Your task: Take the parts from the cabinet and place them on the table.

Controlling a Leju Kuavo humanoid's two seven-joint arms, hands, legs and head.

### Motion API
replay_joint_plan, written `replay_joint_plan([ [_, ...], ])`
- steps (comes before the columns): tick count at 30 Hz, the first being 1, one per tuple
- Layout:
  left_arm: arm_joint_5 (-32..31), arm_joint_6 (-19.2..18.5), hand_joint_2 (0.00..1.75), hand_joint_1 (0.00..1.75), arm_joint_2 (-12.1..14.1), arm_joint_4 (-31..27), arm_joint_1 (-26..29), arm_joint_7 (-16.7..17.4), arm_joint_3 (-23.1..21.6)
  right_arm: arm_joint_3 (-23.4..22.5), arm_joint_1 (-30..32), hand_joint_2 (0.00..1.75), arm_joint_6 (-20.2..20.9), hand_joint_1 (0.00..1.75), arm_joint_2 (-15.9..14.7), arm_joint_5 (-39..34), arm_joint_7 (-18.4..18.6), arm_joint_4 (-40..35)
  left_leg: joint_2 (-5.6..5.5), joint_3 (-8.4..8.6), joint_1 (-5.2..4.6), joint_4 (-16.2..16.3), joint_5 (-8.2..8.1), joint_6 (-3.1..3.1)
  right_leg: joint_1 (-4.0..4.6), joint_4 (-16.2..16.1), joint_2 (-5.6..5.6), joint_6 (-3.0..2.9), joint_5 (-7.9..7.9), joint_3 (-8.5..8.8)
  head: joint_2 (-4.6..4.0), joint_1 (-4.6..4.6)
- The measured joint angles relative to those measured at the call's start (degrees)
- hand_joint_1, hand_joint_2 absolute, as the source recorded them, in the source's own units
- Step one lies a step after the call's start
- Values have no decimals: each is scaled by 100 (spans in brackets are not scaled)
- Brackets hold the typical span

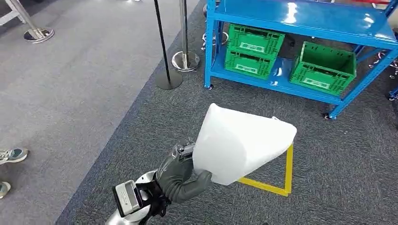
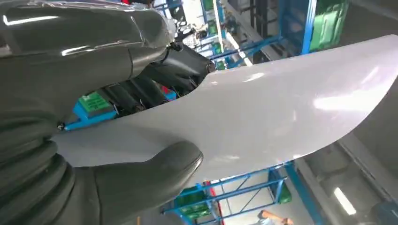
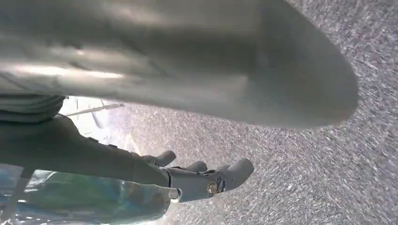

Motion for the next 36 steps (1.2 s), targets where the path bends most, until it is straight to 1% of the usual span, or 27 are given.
replay_joint_plan([
  [1, 0, 2, 175, 175, 2, 0, -1, 0, 9, 0, -7, 0, 0, 0, 4, 0, 0, 0, -40, -6, -6, -27, 22, 45, -4, -34, -39, 37, 14, 24, 0, -2],
  [2, 0, 2, 175, 175, -18, -4, -3, -2, 13, 0, -14, 0, 0, 0, 2, 0, 0, 0, -76, 44, 57, -102, 84, 108, -18, -19, -30, 72, -22, -3, 0, 2],
  [3, 0, 2, 175, 175, -22, -2, -17, -2, 13, 2, -19, 0, 2, 0, 4, 2, 0, 0, -89, 51, 55, -114, 95, 131, -22, 98, 104, 80, -120, -37, 0, 26],
  [5, 0, 2, 175, 175, -33, 0, -28, -2, 15, 4, -14, 0, 4, 0, 2, 4, -2, 2, -154, 45, 49, -113, 102, 173, -19, 929, 282, 83, -563, -412, 0, 46],
  [6, 0, 2, 175, 175, -28, 7, -23, -2, 13, 4, 3, 0, 7, 0, -7, 4, -2, 2, -199, 42, 37, -112, 101, 184, -8, 1421, 307, 89, -744, -648, 0, 39],
  [7, 0, 2, 175, 175, -28, 11, -17, -2, 13, 4, 14, 0, 7, 0, -11, 2, -2, 2, -242, 42, 26, -110, 102, 185, -5, 1752, 317, 91, -807, -819, 0, 44],
  [8, 0, 2, 175, 175, -24, 13, -16, -2, 13, 4, 21, 0, 7, 0, -11, 2, -2, 2, -289, 44, 22, -106, 102, 185, -4, 1778, 320, 83, -741, -855, 0, 37],
  [9, 0, 2, 175, 175, -22, 13, -16, -2, 13, 4, 23, 0, 7, 0, -11, 4, -2, 2, -332, 49, 22, -99, 102, 185, -4, 1538, 323, 69, -563, -756, 0, 42],
  [11, 0, 2, 175, 175, -35, 13, -18, -2, 13, 4, 21, 0, 7, 0, -13, 4, -2, 2, -435, 50, 30, -57, 84, 159, -16, 442, 394, 48, -17, -252, 0, 42],
  [12, 0, 2, 175, 175, -39, 13, -18, -2, 13, 4, 23, 0, 7, 0, -15, 4, -2, 2, -463, 29, 34, -27, 66, 131, -32, 79, 536, 42, 13, -92, 0, 46],
  [13, 0, 2, 175, 175, -37, 13, -21, -2, 13, 7, 13, 0, 9, 0, -13, 4, -2, 4, -509, -15, -9, 16, 45, 98, -18, 37, 558, 28, -15, -67, 0, 37],
  [16, -2, 2, 175, 175, -35, 13, -19, -2, 9, 4, 2, 0, 11, 0, -11, 4, -4, 2, -551, -34, 22, -28, 85, 26, 20, 52, 497, -47, 14, -81, 0, 37],
  [17, -2, 2, 175, 175, -35, 11, -21, -2, 13, 4, -1, 0, 11, 0, 19, 4, -4, 4, -554, -54, 20, -6, 57, 5, -39, 22, 457, -86, 39, -73, 0, 37],
  [18, 0, 2, 175, 175, -35, 4, -29, -2, 13, 2, -5, 0, 11, 0, -2, 4, -4, -2, -413, -107, 14, 91, -20, -37, -35, 20, 433, -102, 40, -64, 0, 20],
  [19, -2, 2, 175, 175, -35, 4, -36, -2, 9, 2, -3, 0, 13, 0, -2, 4, -4, -2, -302, -241, 34, 382, -199, -75, -34, 20, 407, -145, 37, -64, 0, -33],
  [21, -4, 2, 175, 175, -30, 4, -26, 0, 4, 2, 11, 0, 15, 0, 2, 4, -4, 0, -212, -697, 70, 1285, -594, -124, -29, 22, 330, -152, 32, -75, 0, -33],
  [22, -7, 2, 175, 175, -17, 4, -19, 0, 4, 2, 16, 0, 15, 0, 0, 4, -4, 0, -205, -888, 84, 1644, -701, -140, -29, 24, 288, -154, 31, -80, 0, -37],
  [23, -9, 2, 175, 175, -7, 4, -14, 0, 4, 2, 15, 0, 15, 0, 0, 7, -4, 0, -203, -964, 99, 1767, -673, -144, -29, 24, 247, -153, 30, -79, 0, -33],
  [24, -15, 4, 175, 175, -2, 4, -13, 0, 4, 2, 11, 0, 15, 0, 0, 7, -4, 0, -200, -891, 103, 1598, -528, -138, -31, 24, 218, -150, 28, -74, 0, -35],
  [25, -24, 4, 175, 175, -2, 0, -14, 7, 4, 2, 3, 0, 15, 0, 2, 9, -4, 0, -191, -686, 103, 1187, -295, -129, -32, 23, 189, -147, 26, -67, 0, -35],
  [26, -26, 4, 175, 175, -4, -9, -16, 13, 4, 4, -3, 0, 15, 0, 4, 11, -4, 0, -140, -395, 99, 635, -49, -112, -32, 23, 167, -138, 21, -56, 0, -35],
  [27, -33, 11, 175, 175, -6, -30, -19, 18, 4, 4, -4, 0, 15, 0, 9, 20, -4, 0, 0, -124, 86, 165, 105, -83, -28, 22, 153, -123, 13, -43, 0, -35],
  [28, -33, 13, 175, 175, -11, -46, -29, 20, 2, 4, 0, 0, 15, 0, 11, 31, -4, 0, 114, -33, 34, -18, -1, -73, 19, 28, 135, -86, -5, -44, 0, -31],
  [32, -42, 28, 175, 175, -17, -57, -27, 37, 7, 4, -3, 0, 15, 0, 15, 61, -4, 0, -46, -33, 12, -43, 41, 42, -13, -38, 36, 55, -1, 23, 0, -31],
  [33, -42, 31, 175, 175, -39, -66, -21, 37, 4, 4, -4, 0, 15, 0, 17, 70, -4, 0, -66, 26, 68, -86, 86, 95, -33, 22, 100, 83, -56, 0, 0, -22],
  [34, -42, 39, 175, 175, -57, -66, -36, 46, 4, 9, -2, 0, 15, 0, 28, 79, -4, 0, -96, 27, 70, -87, 92, 116, -23, 224, 214, 82, -211, -93, 0, -9],
  [36, -42, 48, 175, 175, -59, -68, -31, 59, 7, 11, 9, 0, 15, 0, 24, 81, -7, 0, -151, 21, 58, -85, 96, 160, -16, 1129, 303, 83, -649, -522, 0, -9],
])
